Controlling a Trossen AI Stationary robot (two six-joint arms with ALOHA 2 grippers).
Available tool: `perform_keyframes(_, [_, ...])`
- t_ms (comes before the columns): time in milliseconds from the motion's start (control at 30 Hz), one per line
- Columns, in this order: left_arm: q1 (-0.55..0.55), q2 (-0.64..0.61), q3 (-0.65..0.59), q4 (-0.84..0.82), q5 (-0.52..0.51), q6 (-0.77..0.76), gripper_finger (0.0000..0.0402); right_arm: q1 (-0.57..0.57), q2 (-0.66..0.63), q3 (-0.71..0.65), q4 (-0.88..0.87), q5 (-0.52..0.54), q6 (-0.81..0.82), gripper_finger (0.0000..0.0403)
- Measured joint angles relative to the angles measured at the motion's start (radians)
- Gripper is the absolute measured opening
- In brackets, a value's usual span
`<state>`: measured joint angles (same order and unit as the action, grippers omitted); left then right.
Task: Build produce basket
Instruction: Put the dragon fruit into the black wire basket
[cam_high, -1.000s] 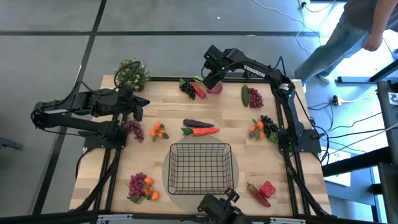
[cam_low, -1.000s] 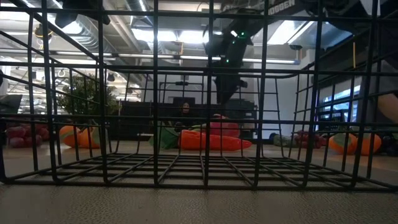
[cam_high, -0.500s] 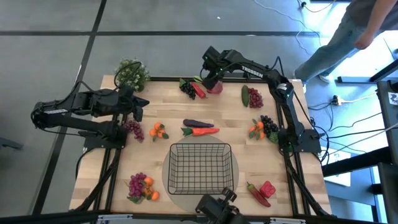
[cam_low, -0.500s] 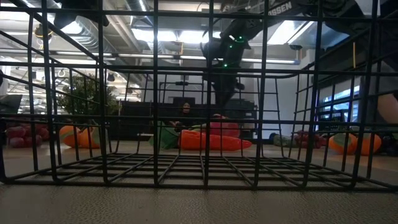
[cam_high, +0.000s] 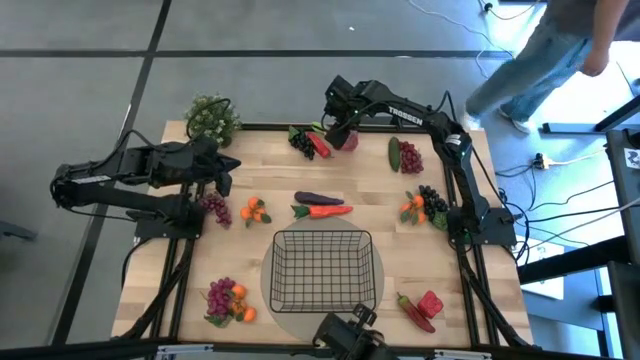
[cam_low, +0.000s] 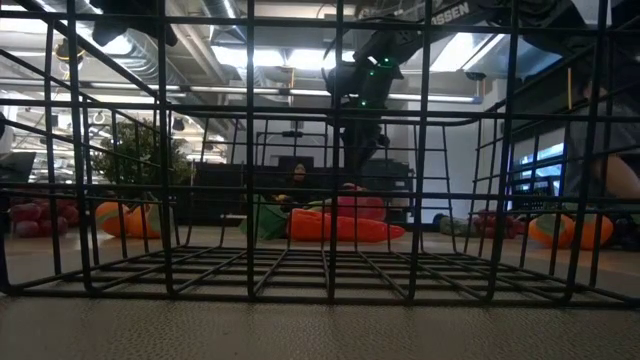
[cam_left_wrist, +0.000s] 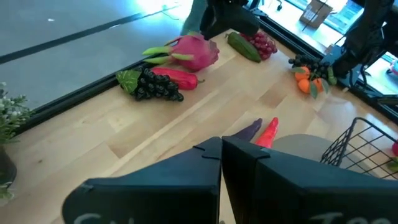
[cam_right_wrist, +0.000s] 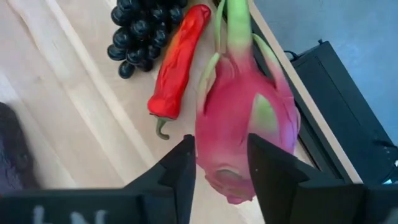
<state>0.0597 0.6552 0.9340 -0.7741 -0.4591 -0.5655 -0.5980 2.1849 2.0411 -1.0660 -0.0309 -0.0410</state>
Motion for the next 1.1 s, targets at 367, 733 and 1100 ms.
perform_keyframes(367, [0.000, 0.000, 0.000, -0.003, 0.001, 0.000, 0.0000, -0.005, 0.000, 0.000, 0.040, 0.090, 0.063, 0.0155])
perform_keyframes(733, [0.000, 0.000, 0.000, -0.003, 0.001, -0.001, 0.0000, -0.017, 0.002, 0.000, 0.059, 0.081, 0.120, 0.0153])
perform_keyframes(1100, [0.000, 0.000, 0.000, -0.003, 0.005, -0.001, 0.0000, -0.019, 0.045, -0.002, 0.073, 0.098, 0.110, 0.0153])
